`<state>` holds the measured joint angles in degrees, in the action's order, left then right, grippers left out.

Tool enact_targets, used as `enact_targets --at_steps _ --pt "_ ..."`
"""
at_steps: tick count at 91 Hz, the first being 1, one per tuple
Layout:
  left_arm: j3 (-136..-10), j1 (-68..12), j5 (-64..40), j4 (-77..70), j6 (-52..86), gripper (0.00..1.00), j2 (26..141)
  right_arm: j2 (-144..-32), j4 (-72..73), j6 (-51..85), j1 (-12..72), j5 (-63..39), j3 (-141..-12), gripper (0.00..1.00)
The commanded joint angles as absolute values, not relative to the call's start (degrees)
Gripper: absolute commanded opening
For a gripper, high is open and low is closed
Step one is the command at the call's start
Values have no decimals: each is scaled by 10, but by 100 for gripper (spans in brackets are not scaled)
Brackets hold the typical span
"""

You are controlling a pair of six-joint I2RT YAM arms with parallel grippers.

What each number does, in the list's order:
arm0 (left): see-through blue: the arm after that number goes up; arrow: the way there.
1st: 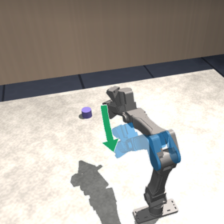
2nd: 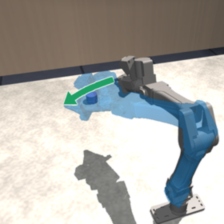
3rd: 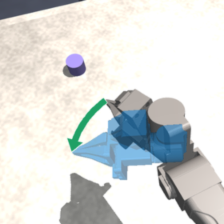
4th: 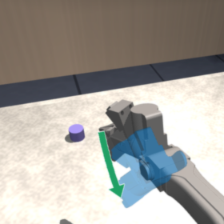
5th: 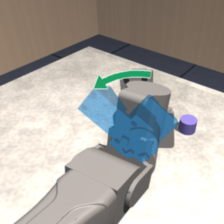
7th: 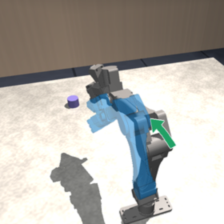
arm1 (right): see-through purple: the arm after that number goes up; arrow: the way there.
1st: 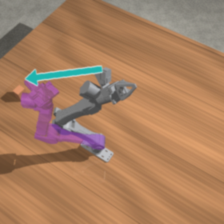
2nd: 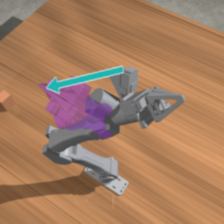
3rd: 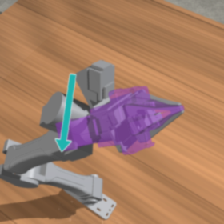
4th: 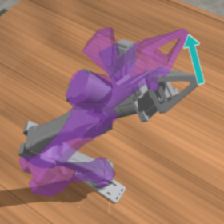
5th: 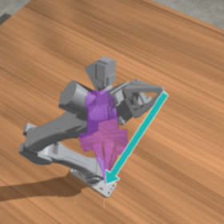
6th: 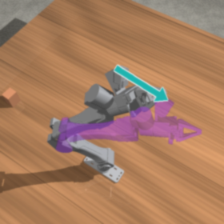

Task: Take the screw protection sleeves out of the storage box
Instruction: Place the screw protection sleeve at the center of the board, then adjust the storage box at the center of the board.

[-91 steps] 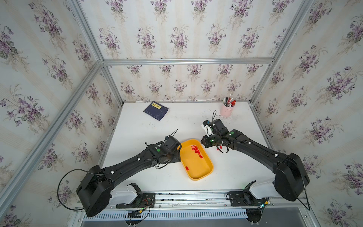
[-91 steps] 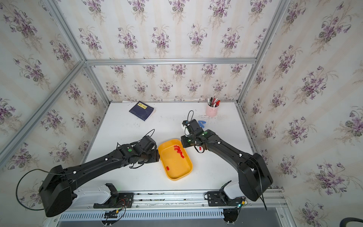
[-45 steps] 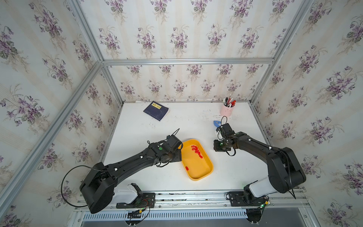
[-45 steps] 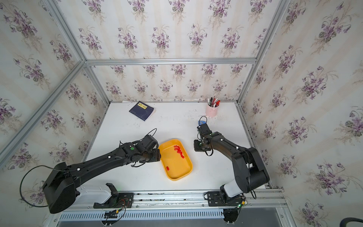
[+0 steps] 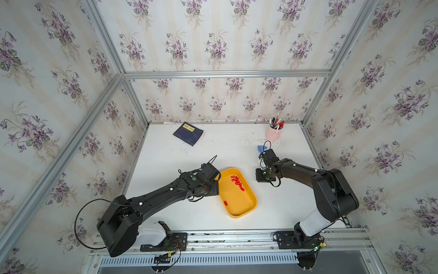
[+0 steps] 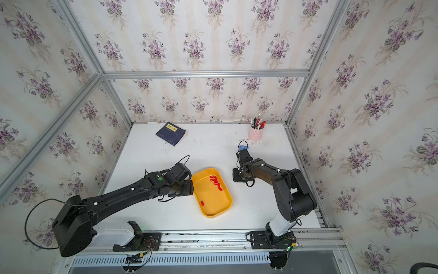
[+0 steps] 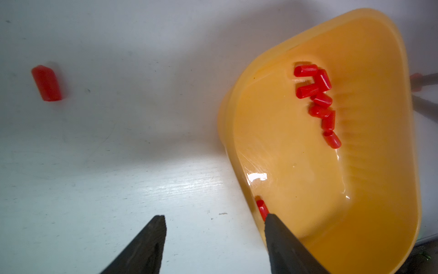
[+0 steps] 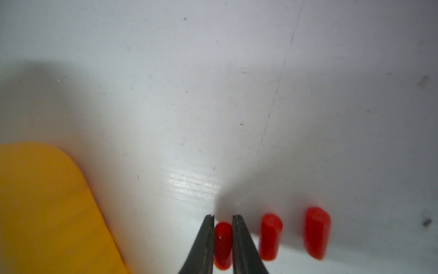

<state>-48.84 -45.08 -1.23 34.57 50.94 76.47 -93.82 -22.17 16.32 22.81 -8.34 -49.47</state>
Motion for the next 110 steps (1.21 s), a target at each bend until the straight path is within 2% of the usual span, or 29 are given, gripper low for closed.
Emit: enact_targets --at_steps 1,21,42,64,86,110 --pt "-490 -451 -4 348 505 71 768 -940 -213 157 228 -73 -495 20" --pt "-492 -451 -4 347 504 71 771 -933 -217 158 228 -66 -497 30" --pt "-489 -451 -5 348 504 71 767 -901 -232 157 228 -61 -513 33" --pt "-487 -451 -12 339 503 71 775 -847 -264 143 233 -98 -547 35" --pt "-480 -452 -19 325 506 71 773 -783 -294 153 346 -132 -562 35" --pt "-479 -453 -32 307 508 70 785 -835 -295 189 421 -128 -567 35"
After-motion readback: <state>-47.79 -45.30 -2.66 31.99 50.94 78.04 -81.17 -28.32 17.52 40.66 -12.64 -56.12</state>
